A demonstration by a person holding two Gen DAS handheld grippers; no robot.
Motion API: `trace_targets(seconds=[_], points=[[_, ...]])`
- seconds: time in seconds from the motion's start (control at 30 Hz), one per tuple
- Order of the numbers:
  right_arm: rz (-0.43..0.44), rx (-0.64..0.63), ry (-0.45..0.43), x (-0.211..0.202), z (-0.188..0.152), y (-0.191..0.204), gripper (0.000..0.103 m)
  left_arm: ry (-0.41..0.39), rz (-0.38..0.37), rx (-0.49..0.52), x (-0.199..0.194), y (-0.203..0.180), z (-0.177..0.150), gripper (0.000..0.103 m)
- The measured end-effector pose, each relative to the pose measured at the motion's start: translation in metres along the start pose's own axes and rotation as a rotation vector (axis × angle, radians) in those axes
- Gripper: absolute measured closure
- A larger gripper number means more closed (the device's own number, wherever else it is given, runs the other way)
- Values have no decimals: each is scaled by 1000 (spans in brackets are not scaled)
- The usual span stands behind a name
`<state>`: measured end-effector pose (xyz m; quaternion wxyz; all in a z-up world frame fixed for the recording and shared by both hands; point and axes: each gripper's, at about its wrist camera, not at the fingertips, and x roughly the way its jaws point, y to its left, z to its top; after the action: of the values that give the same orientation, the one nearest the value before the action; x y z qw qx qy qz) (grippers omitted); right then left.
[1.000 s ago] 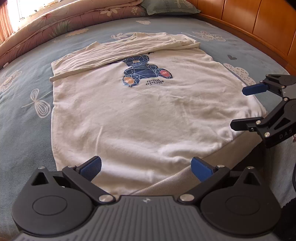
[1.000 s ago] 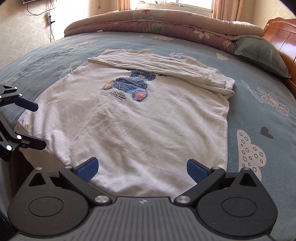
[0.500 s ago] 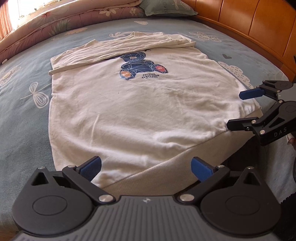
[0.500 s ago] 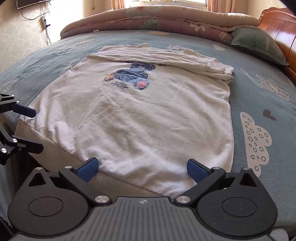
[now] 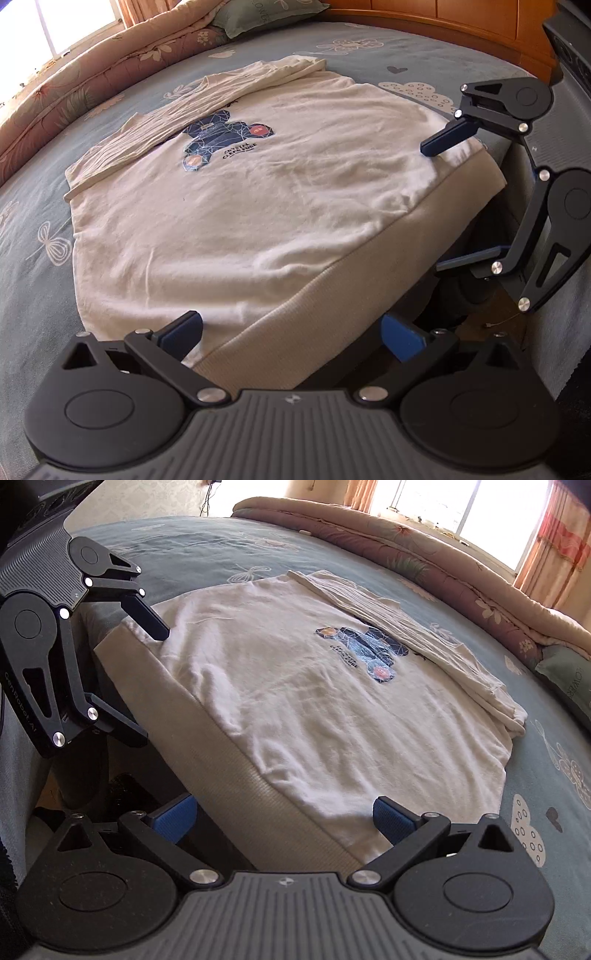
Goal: Fold clothes
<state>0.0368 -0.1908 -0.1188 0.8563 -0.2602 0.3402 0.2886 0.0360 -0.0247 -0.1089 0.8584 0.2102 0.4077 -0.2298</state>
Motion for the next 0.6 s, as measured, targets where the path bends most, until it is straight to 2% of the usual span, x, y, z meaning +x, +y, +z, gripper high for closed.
trace_targets(seconds=[0.1,0.27,0.5,0.6], points=[[-35,-88,24,9,-1,15,0,-9,-27,5,-3,-4,0,1],[-167,-195,57,27,-6,31,0,1,-22,17,2,-10,2,1],[-227,-57,-54,1,0,22,0,-3,-20,42,4,-17,3,1],[-241,-40,-102,-10,5,20,0,-28,-10,49,5,-18,5,1]])
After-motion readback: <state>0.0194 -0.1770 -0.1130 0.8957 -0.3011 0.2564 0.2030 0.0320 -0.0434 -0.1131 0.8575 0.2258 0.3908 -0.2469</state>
